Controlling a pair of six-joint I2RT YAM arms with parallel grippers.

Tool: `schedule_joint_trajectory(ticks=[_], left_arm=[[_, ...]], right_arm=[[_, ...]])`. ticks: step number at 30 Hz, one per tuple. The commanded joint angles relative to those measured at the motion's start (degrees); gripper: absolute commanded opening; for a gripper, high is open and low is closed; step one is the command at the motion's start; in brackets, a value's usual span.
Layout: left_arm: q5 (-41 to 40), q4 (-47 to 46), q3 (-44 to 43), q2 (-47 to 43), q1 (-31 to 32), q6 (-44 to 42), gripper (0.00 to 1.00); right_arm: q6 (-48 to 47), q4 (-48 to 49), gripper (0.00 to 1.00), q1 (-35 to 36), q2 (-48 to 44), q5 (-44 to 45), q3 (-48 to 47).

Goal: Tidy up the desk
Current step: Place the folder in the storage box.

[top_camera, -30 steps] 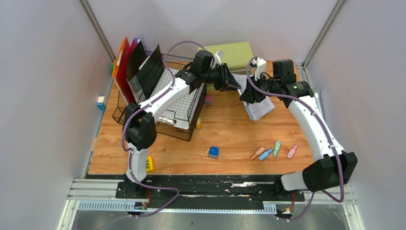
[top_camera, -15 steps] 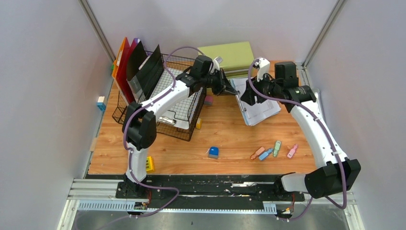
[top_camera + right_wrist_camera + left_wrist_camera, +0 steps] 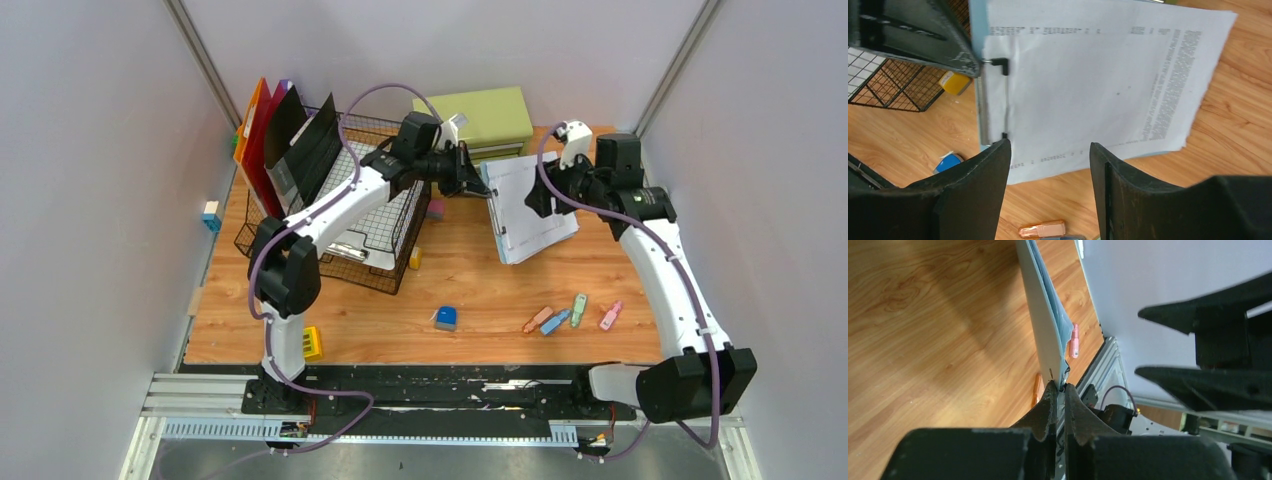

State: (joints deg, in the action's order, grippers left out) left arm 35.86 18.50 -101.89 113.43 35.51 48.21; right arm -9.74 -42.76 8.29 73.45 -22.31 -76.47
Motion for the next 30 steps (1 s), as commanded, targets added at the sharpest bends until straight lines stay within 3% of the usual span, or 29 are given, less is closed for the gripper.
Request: schedule_joint_trajectory(ticks=[1, 5, 7, 9, 18, 30], left_arm=[[2.79, 2.45, -3.79, -7.43, -0.43, -11.62, 0.00], [4.24, 10.34, -7.11, -8.76, -0.43, -21.49, 0.00], [5.35, 15.17, -8.89, -8.75, -0.37, -26.66, 0.00], [6.62, 19.35, -9.65, -9.12, -0.37, -31.71, 0.00], [4.58, 29.58, -6.40, -13.57, 0.77, -49.36, 0.00], [1.73, 31.25, -3.40, -16.26, 3.69, -54.99, 0.00]], right_arm=[[1.09, 3.78, 0.60, -2.29, -3.06, -1.50, 0.40], [-5.76, 4.08, 0.63, -2.47, -3.87, -6.78, -0.59], [-9.67, 3.96, 0.75, -2.41, -3.92, -8.54, -1.14], [-14.18, 2.94, 0.81, -2.35, -3.70, -10.28, -1.84], [-28.03, 1.94, 0.89, -2.11, -2.51, -14.65, -3.14], [-43.70, -0.23, 0.92, 0.50, 5.16, -16.15, -7.11]])
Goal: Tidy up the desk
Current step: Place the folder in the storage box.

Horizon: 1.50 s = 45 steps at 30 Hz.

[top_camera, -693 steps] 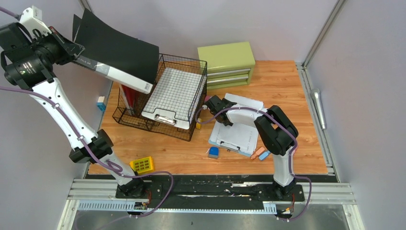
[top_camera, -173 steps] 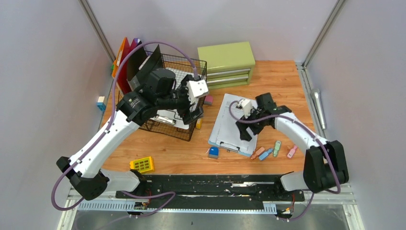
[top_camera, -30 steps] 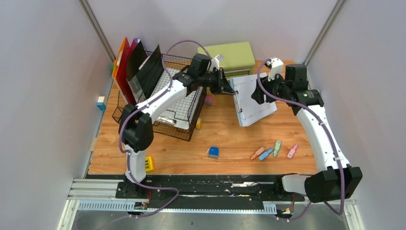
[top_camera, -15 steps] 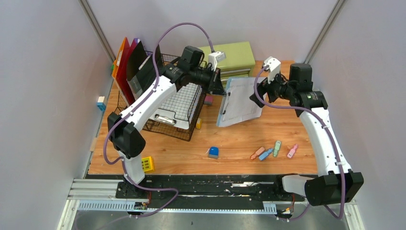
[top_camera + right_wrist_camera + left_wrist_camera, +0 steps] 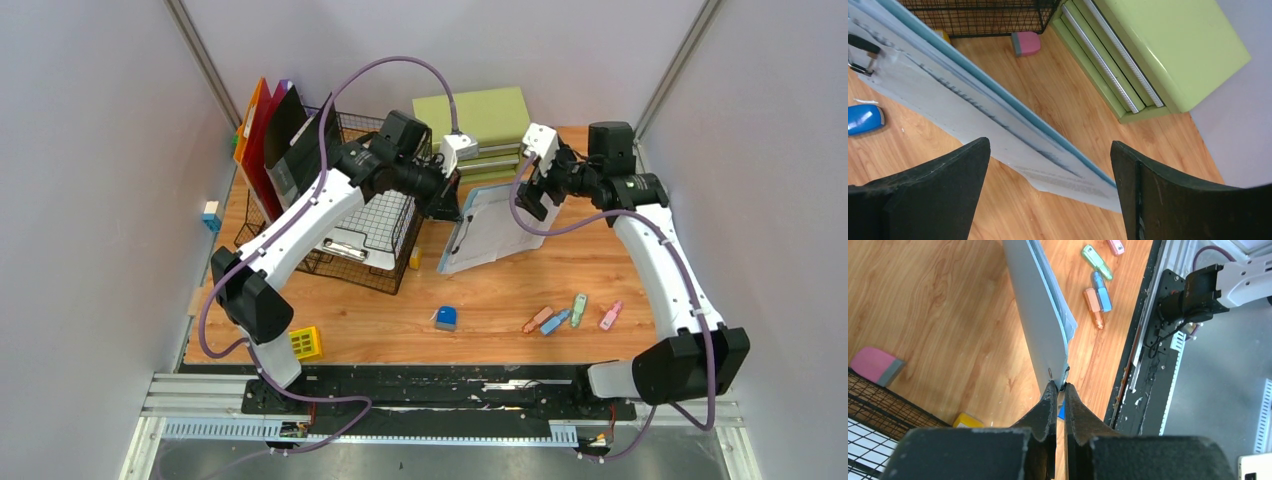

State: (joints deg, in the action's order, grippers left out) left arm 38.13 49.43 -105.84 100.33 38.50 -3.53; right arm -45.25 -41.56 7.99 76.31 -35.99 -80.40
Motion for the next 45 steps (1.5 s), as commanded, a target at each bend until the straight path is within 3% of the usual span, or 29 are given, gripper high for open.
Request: schedule_joint_trajectory(ticks=[1, 7, 11, 20, 22, 26, 28, 32, 41, 45], left_arm=[[-0.70, 0.28, 0.73, -3.19, 0.79, -3.44, 0.00], [-1.82, 0.79, 1.10, -3.62, 1.38, -5.08, 0.00], [-2.80, 1.01, 1.71, -3.81, 1.41, -5.91, 0.00], [-4.45, -3.64, 6.11, -5.61, 1.48, -7.18, 0.00], [-4.68, -6.67, 8.40, -7.00, 1.43, -7.41, 0.07], [-6.00, -13.56, 11.92, -9.21, 1.45, -8.70, 0.31], [-6.45, -17.49, 12.95, -10.02, 1.41, -9.16, 0.48], [-6.06, -23.86, 12.58, -10.55, 1.46, -11.82, 0.69], [-2.45, -21.97, 8.82, -6.47, 1.42, -19.62, 0.78], [-0.24, -21.71, 6.87, -5.13, 1.49, -19.70, 0.73]], right_arm=[[-9.35, -2.30, 0.92, 0.99, 2.97, -2.72, -3.46], [-14.31, -5.84, 0.90, 3.66, 6.00, -2.42, -4.14], [-16.09, -8.24, 0.79, 6.06, 6.91, -0.85, -3.89], [-16.53, -11.95, 0.13, 6.92, 6.10, 0.13, -3.99], [-16.50, -13.54, 0.00, 6.93, 6.35, -0.22, -4.81], [-16.93, -15.74, 0.00, 6.91, 6.06, -0.66, -5.90], [-17.11, -16.51, 0.00, 6.92, 5.89, -0.84, -6.85], [-17.31, -19.18, 0.00, 6.91, 6.04, -1.49, -10.03], [-17.40, -24.78, 0.00, 6.89, 5.06, -4.25, -14.74], [-16.79, -25.70, 0.00, 6.92, 4.18, -5.56, -15.43]])
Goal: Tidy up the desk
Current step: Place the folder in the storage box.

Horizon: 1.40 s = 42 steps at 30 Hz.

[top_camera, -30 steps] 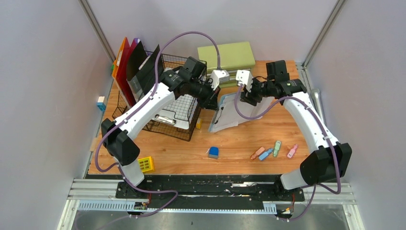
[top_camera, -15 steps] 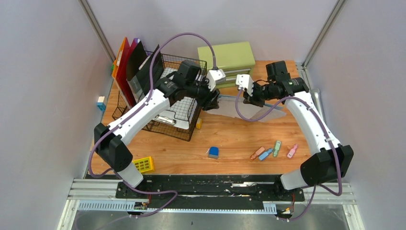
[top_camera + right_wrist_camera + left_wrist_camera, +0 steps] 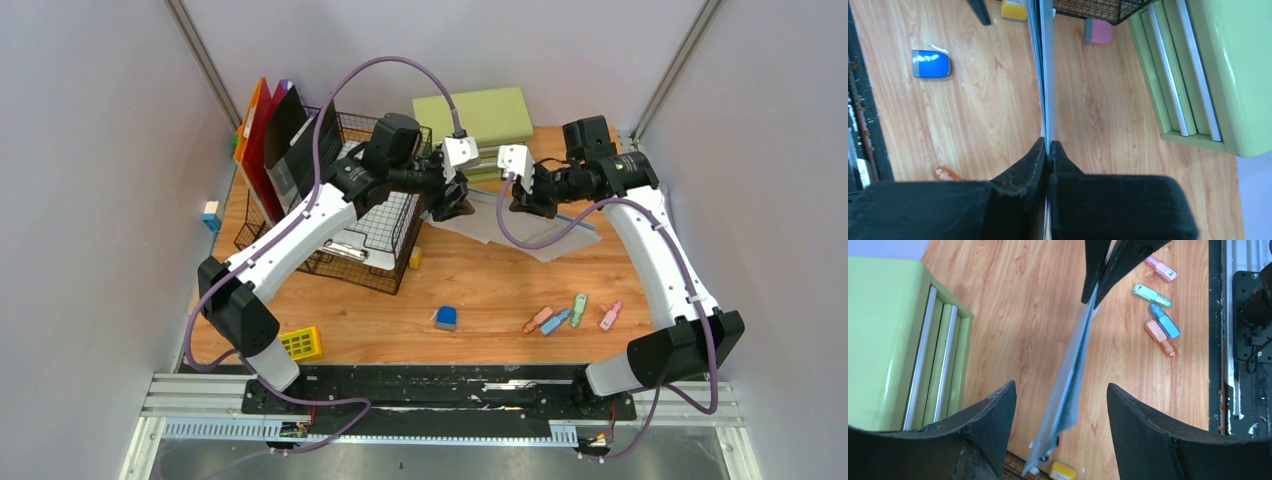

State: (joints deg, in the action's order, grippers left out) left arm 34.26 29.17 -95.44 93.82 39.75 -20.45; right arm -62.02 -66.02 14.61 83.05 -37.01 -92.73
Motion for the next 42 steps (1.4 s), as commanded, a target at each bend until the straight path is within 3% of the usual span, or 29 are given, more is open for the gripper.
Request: schedule_joint_trajectory(ticks=[1, 8, 11, 12, 16, 21, 25, 30, 34, 42], left_arm=[[5.07, -1.08, -4.06, 2.01, 0.18, -2.59, 0.70], [9.76, 1.83, -6.85, 3.35, 0.25, -0.90, 0.29], [11.23, 2.43, -6.76, 2.63, 0.27, 2.01, 0.03], [11.34, 2.20, -6.72, 2.03, 0.21, 3.23, 0.01], [10.18, -1.38, -6.43, -0.56, 0.14, 11.57, 0.00], [6.43, -5.33, -8.00, -2.96, -0.69, 22.75, 0.00], [5.11, -7.98, -9.75, -4.46, -5.30, 32.94, 0.00], [6.42, -16.25, -6.74, -7.68, -15.46, 55.12, 0.00], [6.72, -23.06, -1.57, -11.40, -24.90, 68.06, 0.00], [6.82, -28.70, 13.28, -20.19, -40.54, 84.89, 0.00]], right_arm=[[0.22, -1.56, 0.00, 0.29, -2.66, -5.09, -3.26], [1.94, -1.83, 0.00, 0.20, -4.20, -5.62, -3.91], [4.17, -1.12, 0.00, 0.20, -4.79, -4.82, -4.58], [5.28, -0.63, 0.03, 0.15, -5.01, -4.27, -4.94], [12.18, 5.48, 0.38, -0.78, -7.37, -1.41, -5.23], [21.57, 13.19, 0.61, -1.99, -9.09, 4.02, -9.78], [28.90, 16.97, 0.65, -2.85, -8.40, 10.75, -17.15], [37.42, 23.02, 0.69, -4.22, -9.12, 15.77, -21.30], [42.68, 26.91, 0.72, -4.39, -10.80, 15.68, -18.80], [48.65, 30.01, 0.72, -4.36, -10.60, 9.84, -9.61]])
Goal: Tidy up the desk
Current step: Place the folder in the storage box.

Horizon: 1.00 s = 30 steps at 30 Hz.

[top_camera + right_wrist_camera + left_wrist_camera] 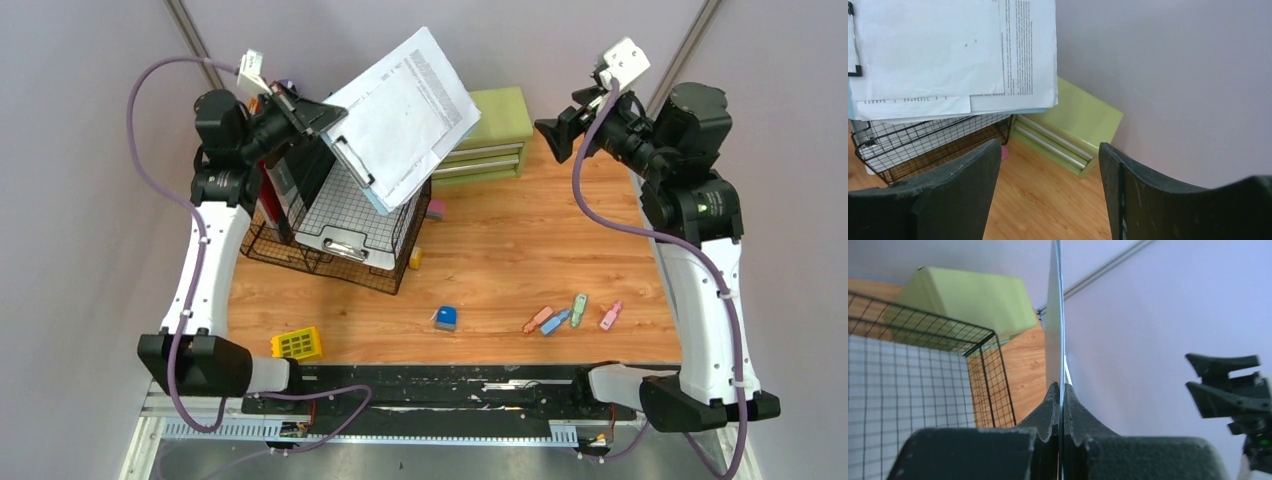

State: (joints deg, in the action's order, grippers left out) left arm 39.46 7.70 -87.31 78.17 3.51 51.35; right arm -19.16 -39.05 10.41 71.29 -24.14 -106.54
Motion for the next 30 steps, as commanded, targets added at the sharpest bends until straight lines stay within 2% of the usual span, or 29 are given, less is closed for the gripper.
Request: schedule_joint_trajectory(ticks=[1, 7, 12, 19, 22, 30], left_arm=[[1.66, -7.30, 6.28, -5.91, -6.48, 13.56, 0.00], [1.06, -6.05, 14.06, -11.83, -11.24, 14.02, 0.00], [0.71, -5.51, 17.16, -16.29, -14.27, 15.16, 0.00], [-2.34, 3.86, 18.24, -21.30, -17.91, 10.51, 0.00], [-4.58, 8.74, 18.54, -23.55, -18.52, 7.64, 0.00], [-7.07, 11.19, 24.31, -29.33, -18.54, 6.41, 0.00]], right_arm=[[6.47, 3.39, 0.72, -0.17, 1.36, -3.95, 5.42], [8.20, 5.48, 0.72, -0.14, 2.19, -8.68, 11.38], [8.69, 7.21, 0.72, -0.14, 2.13, -10.23, 15.87], [9.60, 9.37, 0.72, -0.09, 3.20, -11.97, 19.40], [10.28, 10.20, 0.72, -0.13, 3.82, -13.02, 20.70], [12.43, 12.09, 0.72, -0.06, 5.03, -15.89, 24.00]])
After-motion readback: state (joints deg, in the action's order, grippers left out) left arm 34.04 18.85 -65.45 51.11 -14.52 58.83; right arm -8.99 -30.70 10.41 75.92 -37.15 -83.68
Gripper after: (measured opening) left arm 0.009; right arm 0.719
